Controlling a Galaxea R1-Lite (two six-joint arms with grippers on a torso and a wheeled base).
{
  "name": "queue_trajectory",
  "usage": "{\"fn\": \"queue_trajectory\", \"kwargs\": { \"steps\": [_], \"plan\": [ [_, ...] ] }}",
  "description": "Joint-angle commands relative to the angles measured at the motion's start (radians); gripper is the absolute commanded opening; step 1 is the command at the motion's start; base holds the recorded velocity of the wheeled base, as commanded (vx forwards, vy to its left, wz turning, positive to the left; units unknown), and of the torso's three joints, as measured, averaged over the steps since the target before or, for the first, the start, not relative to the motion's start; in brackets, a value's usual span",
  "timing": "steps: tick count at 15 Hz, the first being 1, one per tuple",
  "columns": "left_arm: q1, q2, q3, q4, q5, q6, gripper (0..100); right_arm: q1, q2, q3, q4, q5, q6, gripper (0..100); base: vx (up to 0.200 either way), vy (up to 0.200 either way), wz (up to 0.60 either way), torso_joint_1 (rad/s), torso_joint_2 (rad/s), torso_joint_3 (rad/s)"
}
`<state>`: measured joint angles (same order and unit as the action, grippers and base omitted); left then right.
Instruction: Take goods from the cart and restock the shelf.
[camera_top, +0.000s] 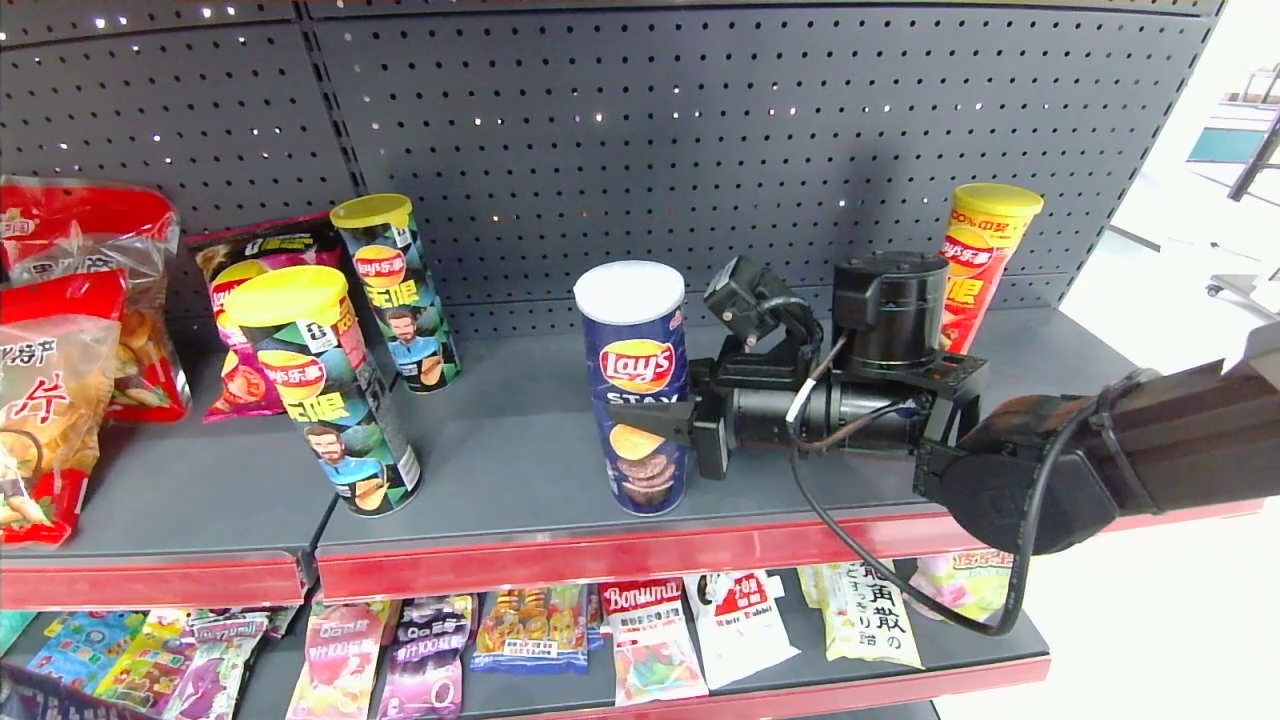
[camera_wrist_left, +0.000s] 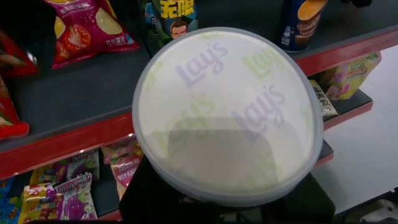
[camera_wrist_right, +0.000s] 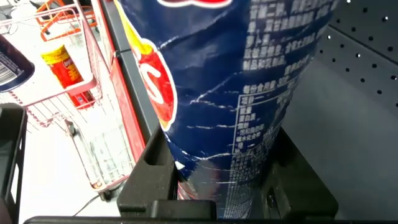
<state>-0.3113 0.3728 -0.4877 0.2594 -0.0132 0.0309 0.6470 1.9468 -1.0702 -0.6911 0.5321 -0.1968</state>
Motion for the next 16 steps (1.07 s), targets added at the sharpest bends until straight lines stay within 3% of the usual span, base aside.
{"fn": "queue_trajectory", "kwargs": {
  "steps": [1,16],
  "plan": [
    [0.000,0.002,0.000,0.000,-0.001,0.000,0,0.006,-0.005,0.003,0.001,0.000,0.000,0,0.000,0.000,0.00,0.000,0.00,0.000],
    [0.000,0.002,0.001,0.000,-0.001,0.000,0,0.014,0.009,0.039,-0.001,-0.006,0.005,0,0.000,0.000,0.00,0.000,0.00,0.000]
  ]
}}
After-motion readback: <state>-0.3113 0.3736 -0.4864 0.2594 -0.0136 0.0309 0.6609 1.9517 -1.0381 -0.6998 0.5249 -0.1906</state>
